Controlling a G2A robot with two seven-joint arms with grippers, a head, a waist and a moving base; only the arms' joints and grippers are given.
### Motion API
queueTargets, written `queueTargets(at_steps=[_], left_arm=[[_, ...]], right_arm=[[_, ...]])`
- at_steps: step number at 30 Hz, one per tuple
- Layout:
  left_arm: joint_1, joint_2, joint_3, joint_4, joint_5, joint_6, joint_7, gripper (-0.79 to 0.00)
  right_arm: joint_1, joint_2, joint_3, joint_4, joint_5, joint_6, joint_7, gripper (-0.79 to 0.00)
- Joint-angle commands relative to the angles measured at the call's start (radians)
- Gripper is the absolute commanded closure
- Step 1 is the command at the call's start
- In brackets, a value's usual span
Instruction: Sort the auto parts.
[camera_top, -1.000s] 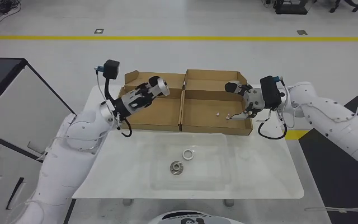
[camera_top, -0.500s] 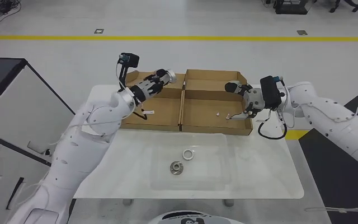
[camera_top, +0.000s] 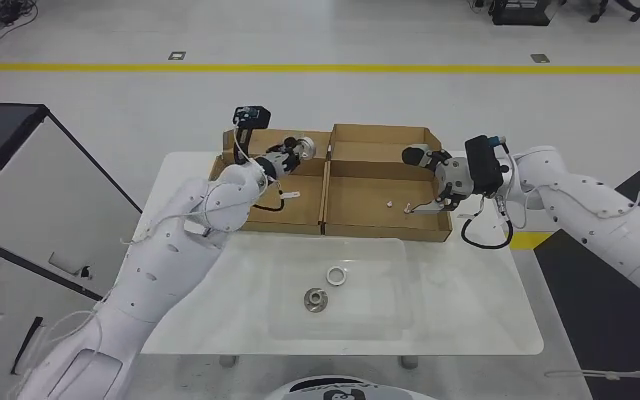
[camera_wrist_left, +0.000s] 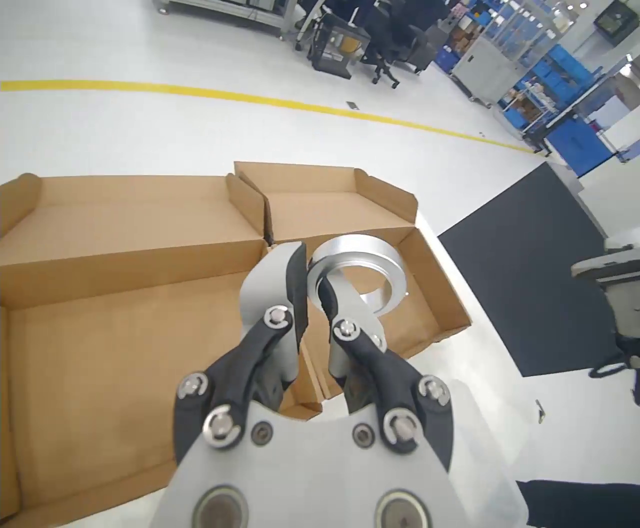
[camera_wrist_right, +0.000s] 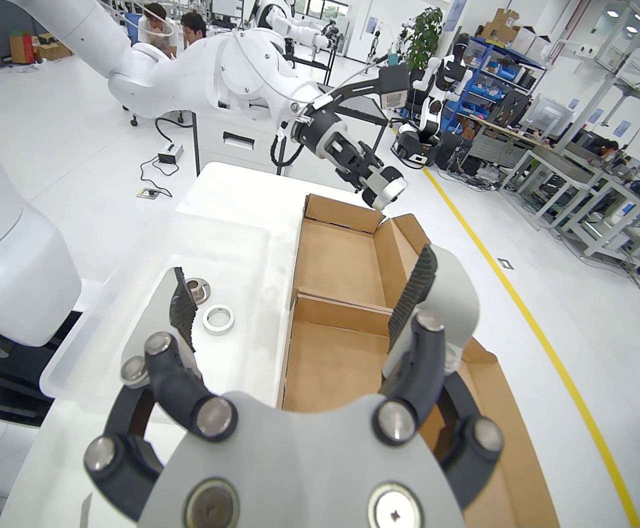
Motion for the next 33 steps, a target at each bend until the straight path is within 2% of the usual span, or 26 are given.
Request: queueTargets(at_steps=[1, 11, 20, 33], left_arm=[[-0.021, -0.006, 0.023, 0.029, 0.034, 0.012, -0.030, 0.000], [-0.101, -0.041, 0.129, 0.192, 0.180, 0.062, -0.117, 0.000], [-0.142, -0.080, 0.219, 0.335, 0.250, 0.038, -0.155, 0.000], [-0.165, -0.131, 0.266, 0.471, 0.276, 0.047, -0.156, 0.000]], right_arm=[[0.000, 0.000, 0.000, 0.000, 0.000, 0.000, 0.000, -0.785], [0.000, 0.000, 0.000, 0.000, 0.000, 0.000, 0.000, -0.785], [0.000, 0.000, 0.000, 0.000, 0.000, 0.000, 0.000, -0.785], [0.000, 0.000, 0.000, 0.000, 0.000, 0.000, 0.000, -0.785]])
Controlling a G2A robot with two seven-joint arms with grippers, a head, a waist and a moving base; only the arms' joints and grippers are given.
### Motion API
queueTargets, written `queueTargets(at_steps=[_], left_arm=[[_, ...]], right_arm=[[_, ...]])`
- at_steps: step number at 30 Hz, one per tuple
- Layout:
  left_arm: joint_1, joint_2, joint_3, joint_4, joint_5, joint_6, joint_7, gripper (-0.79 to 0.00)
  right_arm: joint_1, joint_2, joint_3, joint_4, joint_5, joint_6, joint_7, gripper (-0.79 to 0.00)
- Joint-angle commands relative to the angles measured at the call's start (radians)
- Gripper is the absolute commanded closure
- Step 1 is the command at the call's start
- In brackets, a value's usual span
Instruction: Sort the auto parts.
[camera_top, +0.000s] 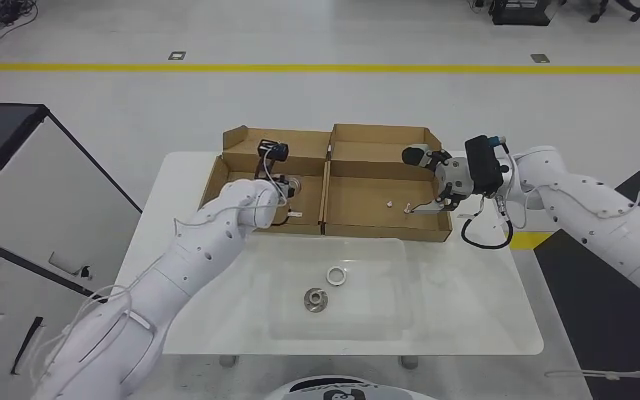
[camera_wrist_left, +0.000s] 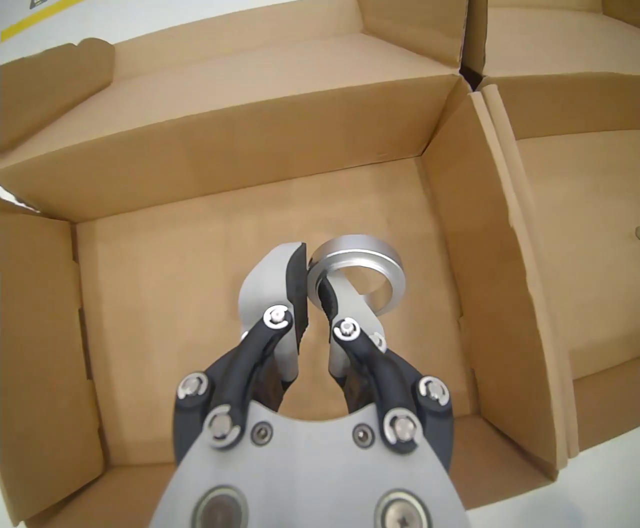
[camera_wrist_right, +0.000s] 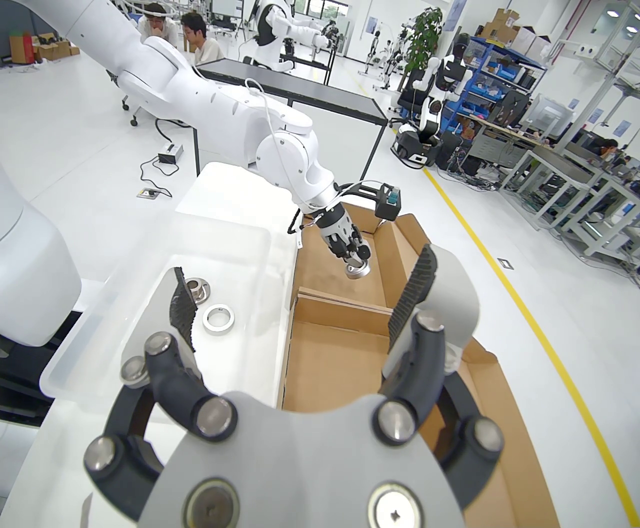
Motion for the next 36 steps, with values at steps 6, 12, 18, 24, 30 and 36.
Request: queueTargets(at_steps=[6, 12, 18, 24, 30, 36], left_arm=[[-0.006, -0.021, 0.019, 0.044, 0.030, -0.014, -0.011, 0.000], [-0.005, -0.033, 0.023, 0.056, 0.053, -0.020, -0.027, 0.000], [0.003, -0.042, 0.018, 0.056, 0.072, -0.016, -0.038, -0.052], [0.017, -0.048, 0.007, 0.054, 0.087, -0.015, -0.046, -0.268], [0.028, -0.051, -0.014, 0.041, 0.100, -0.011, -0.046, -0.351], [0.043, -0.045, -0.051, -0.024, 0.125, -0.018, -0.046, -0.366]], right_arm=[[0.000, 0.000, 0.000, 0.000, 0.000, 0.000, 0.000, -0.785], [0.000, 0.000, 0.000, 0.000, 0.000, 0.000, 0.000, -0.785], [0.000, 0.000, 0.000, 0.000, 0.000, 0.000, 0.000, -0.785], [0.000, 0.000, 0.000, 0.000, 0.000, 0.000, 0.000, -0.785], [0.000, 0.000, 0.000, 0.000, 0.000, 0.000, 0.000, -0.785], [0.000, 0.000, 0.000, 0.000, 0.000, 0.000, 0.000, -0.785]])
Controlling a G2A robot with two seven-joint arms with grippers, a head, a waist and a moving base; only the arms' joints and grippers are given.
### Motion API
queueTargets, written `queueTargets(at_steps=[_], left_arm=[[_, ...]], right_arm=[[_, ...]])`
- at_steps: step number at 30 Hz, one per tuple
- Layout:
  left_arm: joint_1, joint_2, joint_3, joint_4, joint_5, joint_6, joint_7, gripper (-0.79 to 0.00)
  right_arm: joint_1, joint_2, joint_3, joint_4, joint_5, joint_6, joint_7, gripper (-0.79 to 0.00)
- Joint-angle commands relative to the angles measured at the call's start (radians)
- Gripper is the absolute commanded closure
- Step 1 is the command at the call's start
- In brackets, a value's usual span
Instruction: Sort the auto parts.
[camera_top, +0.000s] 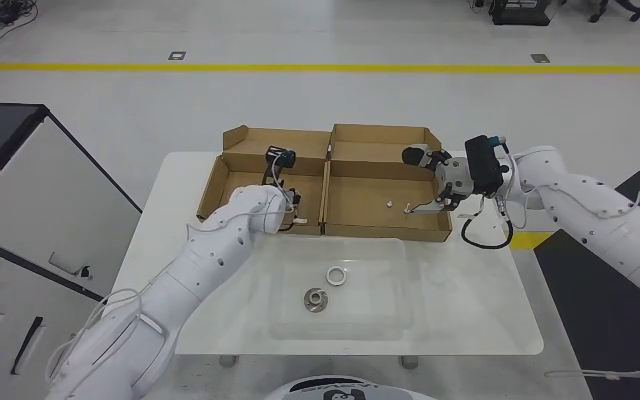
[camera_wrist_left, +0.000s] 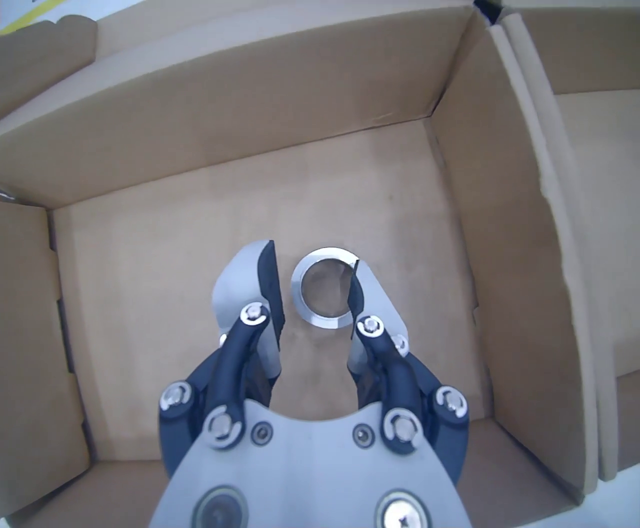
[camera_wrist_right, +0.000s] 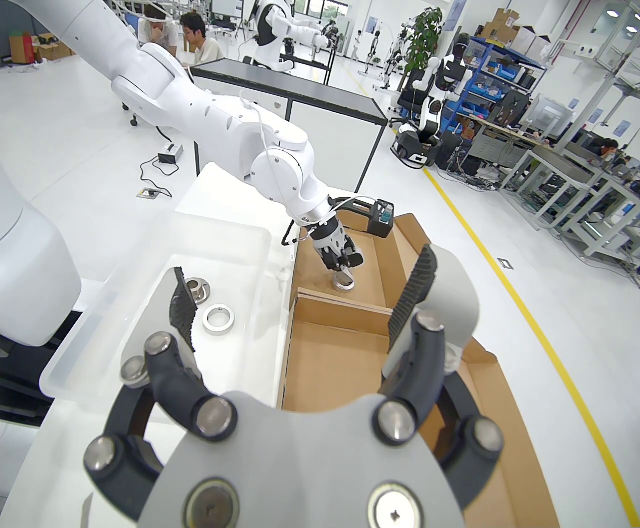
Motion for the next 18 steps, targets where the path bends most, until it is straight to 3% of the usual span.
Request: queueTargets(at_steps=[1, 2, 3, 4, 8, 18], left_arm=[[0.009, 0.005, -0.019, -0.035, 0.009, -0.003, -0.004, -0.388], [0.014, 0.008, -0.028, -0.056, 0.016, -0.007, -0.008, -0.517], [0.020, 0.011, -0.040, -0.079, 0.019, -0.011, -0.014, -0.699], [0.027, 0.015, -0.052, -0.103, 0.021, -0.018, -0.020, -0.782], [0.060, 0.036, -0.099, -0.210, 0.057, -0.077, -0.070, -0.785], [0.192, 0.078, -0.215, -0.533, 0.080, -0.123, -0.258, -0.785]], right_arm=[[0.000, 0.000, 0.000, 0.000, 0.000, 0.000, 0.000, -0.785], [0.000, 0.000, 0.000, 0.000, 0.000, 0.000, 0.000, -0.785], [0.000, 0.000, 0.000, 0.000, 0.000, 0.000, 0.000, -0.785], [0.000, 0.000, 0.000, 0.000, 0.000, 0.000, 0.000, -0.785], [0.000, 0.000, 0.000, 0.000, 0.000, 0.000, 0.000, -0.785], [0.000, 0.000, 0.000, 0.000, 0.000, 0.000, 0.000, -0.785]])
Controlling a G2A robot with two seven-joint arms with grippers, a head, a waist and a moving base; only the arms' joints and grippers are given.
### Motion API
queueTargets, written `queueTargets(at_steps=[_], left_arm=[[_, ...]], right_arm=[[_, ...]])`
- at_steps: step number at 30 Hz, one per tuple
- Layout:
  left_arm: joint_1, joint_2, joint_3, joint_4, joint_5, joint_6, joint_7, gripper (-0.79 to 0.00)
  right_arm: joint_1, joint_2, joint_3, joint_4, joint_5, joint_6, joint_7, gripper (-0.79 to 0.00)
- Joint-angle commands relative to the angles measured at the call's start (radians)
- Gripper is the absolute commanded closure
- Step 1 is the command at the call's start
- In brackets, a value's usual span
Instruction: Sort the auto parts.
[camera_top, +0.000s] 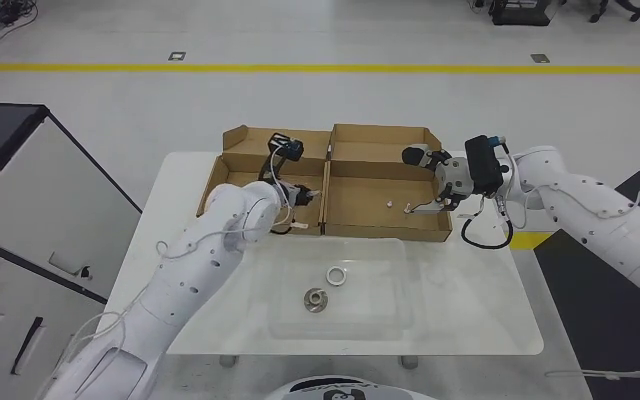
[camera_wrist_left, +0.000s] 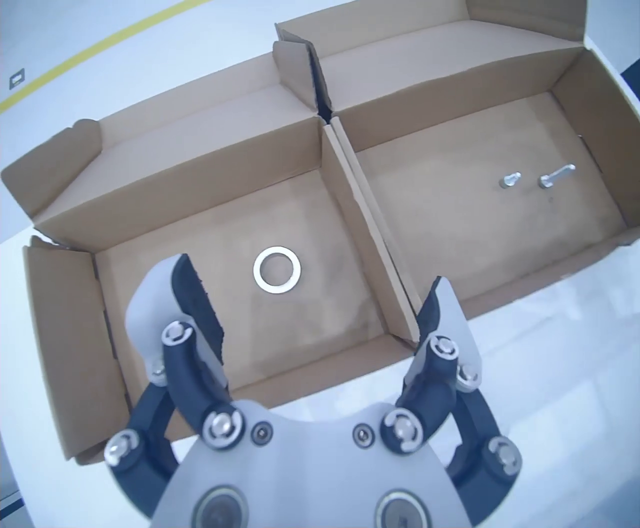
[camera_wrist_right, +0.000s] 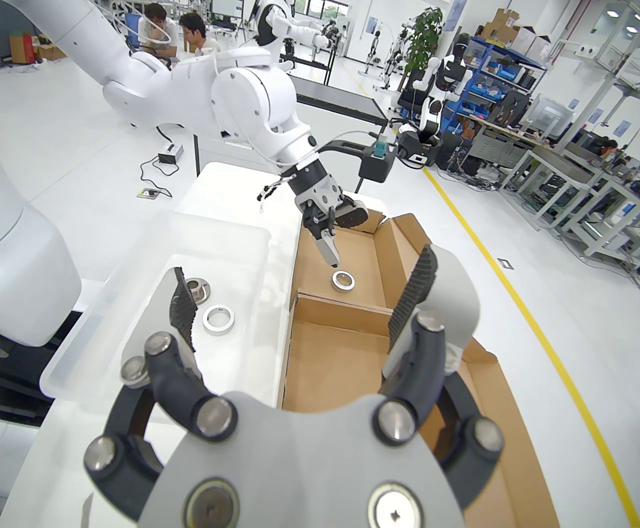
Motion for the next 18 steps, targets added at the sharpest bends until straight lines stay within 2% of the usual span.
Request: queueTargets(at_steps=[1, 7, 18], left_arm=[[0.028, 0.005, -0.012, -0.070, -0.012, -0.014, -0.042, -0.785], [0.072, 0.010, -0.023, -0.199, -0.025, -0.024, -0.115, -0.785], [0.124, 0.003, 0.019, -0.282, 0.007, 0.061, -0.214, -0.785]], right_arm=[[0.000, 0.000, 0.000, 0.000, 0.000, 0.000, 0.000, -0.785], [0.000, 0.000, 0.000, 0.000, 0.000, 0.000, 0.000, -0.785], [0.000, 0.000, 0.000, 0.000, 0.000, 0.000, 0.000, -0.785]])
